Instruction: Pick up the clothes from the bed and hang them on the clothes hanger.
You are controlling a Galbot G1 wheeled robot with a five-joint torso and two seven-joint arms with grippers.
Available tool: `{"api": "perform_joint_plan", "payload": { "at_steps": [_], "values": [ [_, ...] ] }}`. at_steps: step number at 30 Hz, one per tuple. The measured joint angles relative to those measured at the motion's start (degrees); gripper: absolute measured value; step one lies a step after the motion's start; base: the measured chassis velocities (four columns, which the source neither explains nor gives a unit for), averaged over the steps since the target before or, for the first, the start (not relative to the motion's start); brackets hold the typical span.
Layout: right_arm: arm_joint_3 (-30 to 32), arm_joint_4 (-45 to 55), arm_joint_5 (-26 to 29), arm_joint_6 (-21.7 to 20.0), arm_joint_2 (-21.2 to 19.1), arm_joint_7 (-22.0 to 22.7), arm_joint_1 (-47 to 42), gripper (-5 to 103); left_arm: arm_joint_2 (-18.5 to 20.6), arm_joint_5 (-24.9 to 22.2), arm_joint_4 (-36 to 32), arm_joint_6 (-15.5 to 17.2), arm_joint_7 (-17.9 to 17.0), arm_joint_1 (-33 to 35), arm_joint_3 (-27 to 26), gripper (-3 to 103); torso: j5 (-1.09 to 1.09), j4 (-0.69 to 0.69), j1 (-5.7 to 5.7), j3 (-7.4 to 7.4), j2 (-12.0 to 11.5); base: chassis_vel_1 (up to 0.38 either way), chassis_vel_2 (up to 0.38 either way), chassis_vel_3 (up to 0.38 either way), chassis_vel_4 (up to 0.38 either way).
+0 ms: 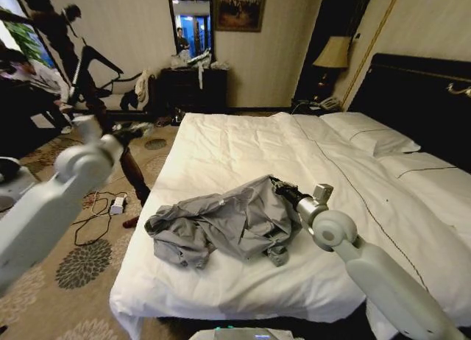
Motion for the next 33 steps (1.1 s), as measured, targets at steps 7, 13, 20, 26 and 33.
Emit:
{"api": "perform_joint_plan", "payload": {
  "at_steps": [7,13,20,26,33],
  "values": [
    [1.6,0.8,-0.1,-0.1,-0.2,0.1,-1.2,0,-0.3,-11.8,7.1,11.2,-14.2,-20.5,10.6,100,0.03,0.06,-0.03,-0.02,0.0,0.000,0.000,0.000,0.000],
    [2.1,1.2,-0.4,-0.1,0.0,0.2,-1.9,0,0.3,-9.7,15.6,11.8,-9.1,-31.7,18.3,100,0.06,0.04,-0.03,-0.02,0.0,0.000,0.000,0.000,0.000],
    [2.9,1.6,-0.6,-0.1,-0.5,0.2,-2.7,0,4.0,-6.9,18.9,11.6,-6.0,-29.2,17.4,101,0.01,0.03,-0.03,-0.02,0.0,0.000,0.000,0.000,0.000],
    [2.5,1.7,-0.9,-0.1,-0.4,0.1,-2.7,0,6.4,-4.6,19.9,11.5,-3.8,-25.8,15.8,99,-0.02,0.09,-0.04,-0.02,0.0,0.000,0.000,0.000,0.000],
    [1.6,1.9,-0.6,0.0,-0.5,0.2,-2.0,0,4.3,-5.7,24.2,11.4,-3.9,-24.3,15.3,99,0.03,0.01,-0.03,-0.02,0.0,0.000,0.000,0.000,0.000]
  ]
}}
